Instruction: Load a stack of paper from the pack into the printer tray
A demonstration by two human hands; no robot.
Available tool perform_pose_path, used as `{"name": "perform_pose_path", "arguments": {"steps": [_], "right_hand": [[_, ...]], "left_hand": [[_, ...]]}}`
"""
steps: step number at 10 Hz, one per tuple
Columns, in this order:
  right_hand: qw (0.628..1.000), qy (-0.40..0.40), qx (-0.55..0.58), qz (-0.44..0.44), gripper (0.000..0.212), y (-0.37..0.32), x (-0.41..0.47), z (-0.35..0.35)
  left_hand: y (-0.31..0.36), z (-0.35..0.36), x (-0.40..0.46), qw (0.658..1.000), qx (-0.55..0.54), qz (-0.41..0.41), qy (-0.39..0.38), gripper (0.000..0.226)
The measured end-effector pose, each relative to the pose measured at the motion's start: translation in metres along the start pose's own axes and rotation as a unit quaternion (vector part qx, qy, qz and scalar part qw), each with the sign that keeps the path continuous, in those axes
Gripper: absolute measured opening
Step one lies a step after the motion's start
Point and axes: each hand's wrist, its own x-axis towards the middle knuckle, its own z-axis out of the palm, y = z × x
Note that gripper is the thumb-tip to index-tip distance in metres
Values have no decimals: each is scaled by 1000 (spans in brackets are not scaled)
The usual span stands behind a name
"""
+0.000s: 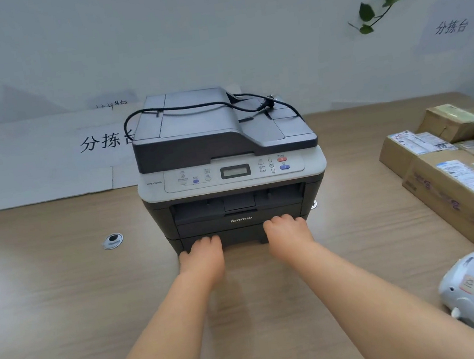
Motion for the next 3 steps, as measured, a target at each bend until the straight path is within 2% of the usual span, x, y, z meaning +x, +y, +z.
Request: {"name": "perform_pose_path", "arguments": {"steps": [3], "right_hand": [[996, 85, 0, -22, 31, -10, -52, -84]], "left_hand": [[0, -79, -58, 998, -17, 1, 65, 39]]}}
